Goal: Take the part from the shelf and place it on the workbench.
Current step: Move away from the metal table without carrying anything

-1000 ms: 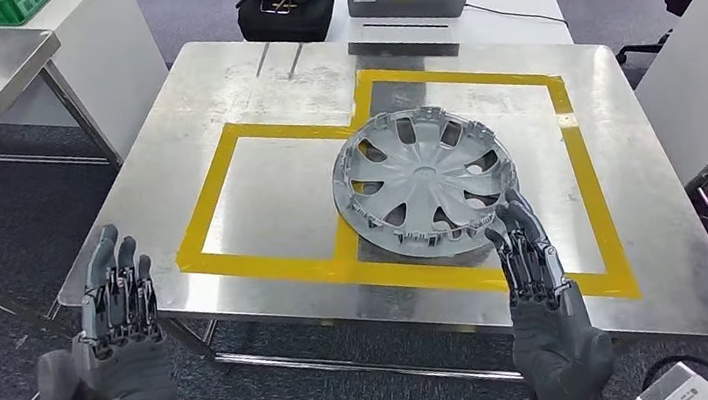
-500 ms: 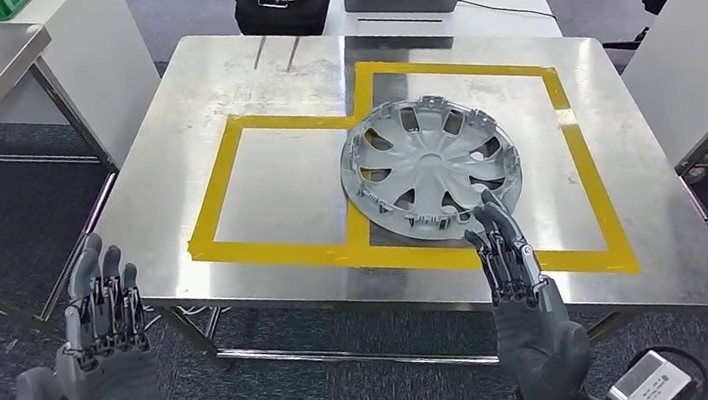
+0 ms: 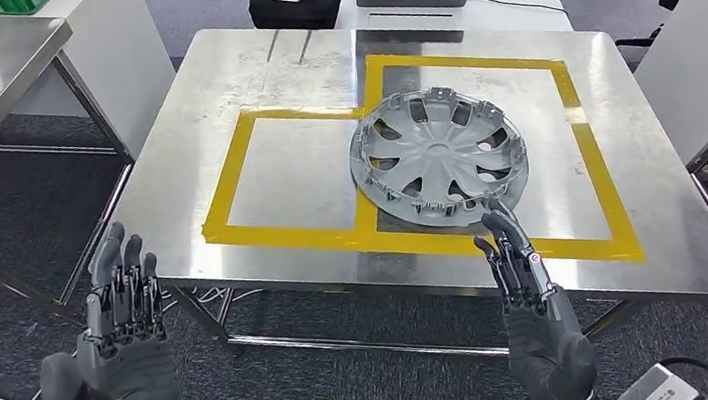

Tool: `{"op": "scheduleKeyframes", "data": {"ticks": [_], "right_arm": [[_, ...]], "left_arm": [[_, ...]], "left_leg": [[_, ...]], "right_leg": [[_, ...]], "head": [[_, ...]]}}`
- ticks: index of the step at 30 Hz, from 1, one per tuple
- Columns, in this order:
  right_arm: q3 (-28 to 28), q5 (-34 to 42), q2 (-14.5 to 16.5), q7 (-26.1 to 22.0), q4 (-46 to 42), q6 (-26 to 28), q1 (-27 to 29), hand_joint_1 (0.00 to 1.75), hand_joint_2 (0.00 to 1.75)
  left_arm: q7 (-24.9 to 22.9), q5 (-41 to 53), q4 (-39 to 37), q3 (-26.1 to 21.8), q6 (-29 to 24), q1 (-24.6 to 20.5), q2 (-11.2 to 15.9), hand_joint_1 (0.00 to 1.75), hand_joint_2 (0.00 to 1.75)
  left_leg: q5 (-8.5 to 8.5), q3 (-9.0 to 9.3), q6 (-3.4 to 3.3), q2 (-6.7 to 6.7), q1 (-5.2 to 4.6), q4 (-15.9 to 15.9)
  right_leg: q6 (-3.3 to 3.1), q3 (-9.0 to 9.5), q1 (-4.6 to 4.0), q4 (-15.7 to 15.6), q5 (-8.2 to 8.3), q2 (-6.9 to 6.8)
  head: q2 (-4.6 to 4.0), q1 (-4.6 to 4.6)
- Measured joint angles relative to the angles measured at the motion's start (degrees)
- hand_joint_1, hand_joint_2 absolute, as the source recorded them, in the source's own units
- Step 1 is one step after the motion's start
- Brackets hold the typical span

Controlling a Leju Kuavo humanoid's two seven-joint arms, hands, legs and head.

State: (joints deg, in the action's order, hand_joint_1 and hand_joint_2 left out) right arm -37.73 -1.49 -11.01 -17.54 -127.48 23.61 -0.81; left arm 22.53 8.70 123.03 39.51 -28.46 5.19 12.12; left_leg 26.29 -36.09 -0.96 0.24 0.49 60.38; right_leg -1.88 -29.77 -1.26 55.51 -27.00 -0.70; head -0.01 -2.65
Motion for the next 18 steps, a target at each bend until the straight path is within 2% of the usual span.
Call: {"op": "scheduleKeyframes", "data": {"ticks": [1, 3, 4, 6, 8, 10, 11, 12, 14, 15, 16, 18], "right_arm": [[0.00, -0.08, 0.03, 0.14, 0.01, -0.10, -0.22, 0.00, 0.00], [0.00, -0.17, 0.07, 0.40, 0.04, -0.21, -0.51, 0.00, 0.00], [0.00, -0.18, 0.08, 0.51, 0.06, -0.25, -0.56, 0.00, 0.00], [0.00, -0.19, 0.08, 0.59, 0.09, -0.27, -0.62, 0.00, 0.00], [0.00, -0.20, 0.08, 0.61, 0.10, -0.27, -0.65, 0.00, 0.00], [0.00, -0.21, 0.08, 0.63, 0.13, -0.27, -0.72, 0.00, 0.00], [0.00, -0.23, 0.08, 0.66, 0.15, -0.28, -0.80, 0.00, 0.00], [0.01, -0.28, 0.08, 0.81, 0.17, -0.28, -0.93, 0.00, 0.00], [0.00, -0.57, 0.08, 1.09, 0.16, -0.27, -1.15, 0.00, 0.00], [0.00, -0.73, 0.08, 1.23, 0.15, -0.24, -1.22, 0.00, 0.00], [0.00, -0.87, 0.08, 1.26, 0.14, -0.19, -1.23, 0.00, 0.00], [0.02, -1.02, 0.08, 1.34, 0.14, -0.10, -1.29, 0.00, 0.00]], "left_arm": [[-0.13, -0.01, 0.02, -0.04, 0.22, -0.03, 0.01, 0.00, 0.00], [-0.31, -0.04, 0.04, -0.11, 0.78, -0.04, 0.01, 0.00, 0.00], [-0.39, -0.06, 0.05, -0.13, 0.98, -0.03, 0.01, 0.00, 0.00], [-0.47, -0.07, 0.05, -0.16, 1.20, -0.02, 0.01, 0.00, 0.00], [-0.52, -0.07, 0.05, -0.18, 1.25, -0.02, 0.01, 0.00, 0.00], [-0.61, -0.07, 0.05, -0.21, 1.35, -0.02, 0.01, 0.00, 0.00], [-0.67, -0.07, 0.05, -0.26, 1.43, -0.03, 0.01, 0.00, 0.00], [-0.75, -0.07, 0.09, -0.37, 1.58, -0.06, -0.01, 0.00, 0.00], [-0.89, -0.09, 0.21, -0.63, 1.93, -0.16, -0.02, 0.00, 0.00], [-0.93, -0.11, 0.28, -0.73, 2.11, -0.21, -0.04, 0.00, 0.00], [-0.96, -0.14, 0.30, -0.78, 2.23, -0.23, -0.06, 0.00, 0.00], [-0.98, -0.17, 0.31, -0.83, 2.40, -0.24, -0.13, 0.00, 0.00]], "left_leg": [[1.60, -0.98, 0.30, -0.10, -0.01, 2.13], [5.52, -3.54, 1.11, -0.22, 0.35, 8.73], [6.72, -4.51, 1.47, -0.21, 0.56, 11.54], [7.49, -5.31, 1.86, -0.19, 0.80, 14.00], [7.42, -5.27, 1.91, -0.19, 0.84, 14.06], [7.00, -4.86, 2.04, -0.18, 0.93, 13.66], [6.19, -3.97, 2.20, -0.17, 1.05, 12.35], [5.01, -1.71, 2.15, -0.23, 1.19, 8.61], [2.79, 2.28, 1.33, -0.38, 1.24, 1.85], [2.14, 3.53, 0.61, -0.48, 1.27, -0.50], [1.86, 3.33, 0.00, -0.51, 1.25, -0.41], [1.29, 2.84, -0.82, -0.58, 1.38, -0.57]], "right_leg": [[0.27, 0.22, 0.35, -0.66, 0.73, -0.05], [0.56, -0.38, 0.54, -0.80, 1.45, -0.08], [0.74, -0.71, 0.61, -0.75, 1.66, -0.09], [0.92, -1.04, 0.67, -0.67, 1.84, -0.09], [0.96, -1.10, 0.71, -0.64, 1.86, -0.09], [1.05, -1.24, 0.80, -0.52, 1.92, -0.09], [1.15, -1.42, 0.92, -0.32, 1.94, -0.09], [1.68, -2.04, 1.06, 0.63, 1.73, -0.08], [3.03, -3.31, 1.35, 2.31, 1.65, -0.06], [3.76, -3.95, 1.44, 3.05, 1.60, -0.04], [4.13, -4.37, 1.54, 3.35, 1.40, 0.00], [4.67, -6.08, 1.69, 6.73, -1.21, 0.12]], "head": [[0.00, 0.33], [0.00, 1.26], [-0.01, 1.55], [-0.01, 1.71], [-0.01, 1.73], [0.00, 1.80], [-0.01, 1.89], [-0.01, 2.24], [0.00, 2.48], [0.00, 2.54], [0.01, 2.27], [-0.01, 1.69]]}}
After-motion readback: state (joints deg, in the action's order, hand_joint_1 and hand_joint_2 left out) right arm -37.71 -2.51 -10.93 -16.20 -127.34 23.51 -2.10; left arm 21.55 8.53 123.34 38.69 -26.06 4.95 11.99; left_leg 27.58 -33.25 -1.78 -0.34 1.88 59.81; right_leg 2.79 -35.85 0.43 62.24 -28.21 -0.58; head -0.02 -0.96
